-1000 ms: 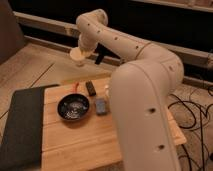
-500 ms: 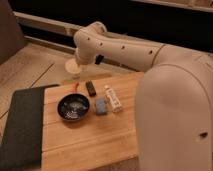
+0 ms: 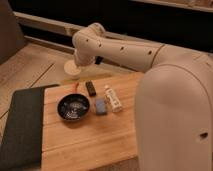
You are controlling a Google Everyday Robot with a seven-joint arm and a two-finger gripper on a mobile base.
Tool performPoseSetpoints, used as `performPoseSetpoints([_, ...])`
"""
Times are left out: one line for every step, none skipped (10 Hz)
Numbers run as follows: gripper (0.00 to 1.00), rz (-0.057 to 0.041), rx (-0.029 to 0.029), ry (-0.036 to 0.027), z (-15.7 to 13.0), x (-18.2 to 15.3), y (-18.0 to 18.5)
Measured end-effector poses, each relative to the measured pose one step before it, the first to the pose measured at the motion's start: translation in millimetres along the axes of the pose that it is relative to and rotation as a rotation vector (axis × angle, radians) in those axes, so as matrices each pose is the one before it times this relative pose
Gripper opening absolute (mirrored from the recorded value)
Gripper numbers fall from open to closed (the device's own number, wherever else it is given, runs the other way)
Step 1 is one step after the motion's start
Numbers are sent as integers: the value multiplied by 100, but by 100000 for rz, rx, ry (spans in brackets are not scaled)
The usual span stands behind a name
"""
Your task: Place the ceramic cup in the ceramic bowl
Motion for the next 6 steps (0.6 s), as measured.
performPoseSetpoints([0,-3648,-148,2341,779,806,1296])
performPoseSetpoints([0,-3513,-158,3143,1061,1084,1403])
performPoseSetpoints([0,-1448,109,2579,962,839,594])
performPoseSetpoints([0,177,-41,2138,839,595,302])
performPoseSetpoints([0,982,-388,3197,1303,672,556])
performPoseSetpoints([0,2146,-807,3138,1217,559,444])
